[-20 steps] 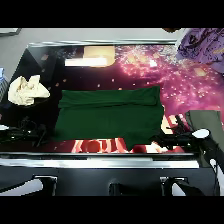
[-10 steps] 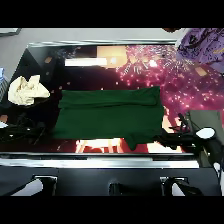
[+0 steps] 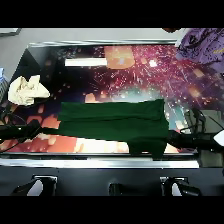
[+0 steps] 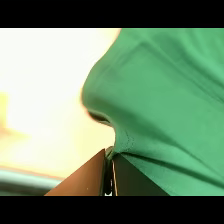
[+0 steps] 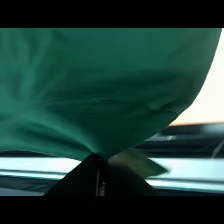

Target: Fold the clothes and pants, and hang the long-sleeved shirts on hangers.

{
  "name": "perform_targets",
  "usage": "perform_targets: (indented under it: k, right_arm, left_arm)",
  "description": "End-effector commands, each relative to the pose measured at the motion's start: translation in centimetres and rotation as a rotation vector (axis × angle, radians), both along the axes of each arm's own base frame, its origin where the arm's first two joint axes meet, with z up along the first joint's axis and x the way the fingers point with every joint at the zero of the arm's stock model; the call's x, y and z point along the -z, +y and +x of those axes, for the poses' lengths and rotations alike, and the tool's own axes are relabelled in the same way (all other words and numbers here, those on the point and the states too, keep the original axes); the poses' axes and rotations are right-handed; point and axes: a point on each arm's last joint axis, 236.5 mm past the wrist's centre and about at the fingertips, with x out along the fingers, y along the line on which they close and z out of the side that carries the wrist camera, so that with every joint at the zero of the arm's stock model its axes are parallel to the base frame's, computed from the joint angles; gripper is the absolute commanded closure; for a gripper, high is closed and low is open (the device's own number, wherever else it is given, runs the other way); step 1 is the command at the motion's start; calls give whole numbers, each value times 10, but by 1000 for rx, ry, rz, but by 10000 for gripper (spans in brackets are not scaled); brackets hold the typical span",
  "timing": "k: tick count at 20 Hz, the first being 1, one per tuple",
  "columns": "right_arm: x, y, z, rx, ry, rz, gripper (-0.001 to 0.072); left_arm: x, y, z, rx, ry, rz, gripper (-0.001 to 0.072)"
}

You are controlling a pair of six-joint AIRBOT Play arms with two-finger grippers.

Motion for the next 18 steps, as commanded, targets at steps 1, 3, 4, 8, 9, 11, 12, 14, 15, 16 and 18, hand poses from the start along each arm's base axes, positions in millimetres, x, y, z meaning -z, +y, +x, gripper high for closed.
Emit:
perform_targets:
  k: [1,3,4,8,9,11,12,14,15,16,18]
  right_arm:
    - [4,-5,36,-27,-19,13,683]
    - [9,-13,69,-18,-33,17,683]
    - [10,-15,83,-24,-33,22,683]
    - [22,-12,142,-93,-36,-26,683]
    - [29,-11,156,-104,-31,-65,683]
    - [43,-13,177,-125,7,-140,683]
    - [48,-13,186,-131,18,-157,683]
    - [53,-12,207,-117,18,-153,682]
    - [54,-14,217,-113,13,-158,682]
    - [55,-16,226,-113,5,-162,682]
    - [57,-16,239,-110,-5,-161,682]
  left_arm:
    - [-1,-19,34,51,-99,52,696]
    - [5,-23,57,58,-110,70,696]
    - [8,-24,69,69,-107,75,696]
    - [23,-25,119,107,-66,88,696]
    - [25,-24,132,108,-67,87,696]
    - [28,-20,156,127,-54,99,696]
    - [30,-18,165,138,-42,103,696]
    - [41,-12,177,178,1,135,696]
    - [46,-9,181,205,27,161,696]
    - [50,-4,184,217,50,186,696]
    - [55,2,189,227,76,217,696]
